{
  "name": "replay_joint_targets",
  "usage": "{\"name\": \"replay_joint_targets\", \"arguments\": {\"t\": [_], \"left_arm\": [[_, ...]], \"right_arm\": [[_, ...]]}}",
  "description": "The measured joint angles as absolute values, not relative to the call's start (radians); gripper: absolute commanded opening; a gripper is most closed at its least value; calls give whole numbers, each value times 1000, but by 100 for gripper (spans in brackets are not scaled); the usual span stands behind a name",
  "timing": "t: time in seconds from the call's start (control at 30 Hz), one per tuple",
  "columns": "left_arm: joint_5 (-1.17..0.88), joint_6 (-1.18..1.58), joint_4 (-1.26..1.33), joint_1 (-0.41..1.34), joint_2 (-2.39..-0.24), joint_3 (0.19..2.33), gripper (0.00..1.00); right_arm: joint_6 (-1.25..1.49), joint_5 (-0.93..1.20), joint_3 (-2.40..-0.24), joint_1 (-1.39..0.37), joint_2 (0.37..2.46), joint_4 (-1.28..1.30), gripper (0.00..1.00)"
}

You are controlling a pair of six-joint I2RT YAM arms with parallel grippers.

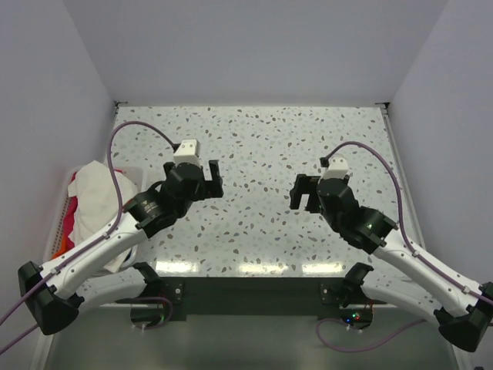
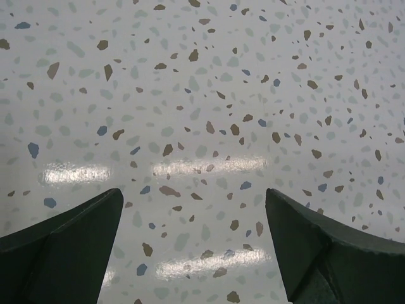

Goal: Fold and stack the t-shirts
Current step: Grab the tshirt from the pile

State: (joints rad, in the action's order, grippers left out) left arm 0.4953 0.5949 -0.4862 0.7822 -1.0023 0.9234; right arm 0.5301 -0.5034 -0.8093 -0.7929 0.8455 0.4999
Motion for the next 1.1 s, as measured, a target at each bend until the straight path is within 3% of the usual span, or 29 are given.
{"name": "replay_joint_targets", "arguments": {"t": [0.4, 0.57, 0.8, 1.1], "left_arm": [[670, 804, -746, 727, -1142, 1140, 100], [678, 878, -882, 437, -1189, 1208, 98], [778, 977, -1023, 198, -1163, 1227, 95], [830, 1008, -1003, -83, -1246, 1214, 90]], "right_arm": [[510, -501, -808, -793, 816, 513, 99], [501, -474, -808, -793, 837, 523, 99], [495, -445, -807, -793, 844, 524, 99], [492, -409, -807, -793, 847, 524, 99]]}}
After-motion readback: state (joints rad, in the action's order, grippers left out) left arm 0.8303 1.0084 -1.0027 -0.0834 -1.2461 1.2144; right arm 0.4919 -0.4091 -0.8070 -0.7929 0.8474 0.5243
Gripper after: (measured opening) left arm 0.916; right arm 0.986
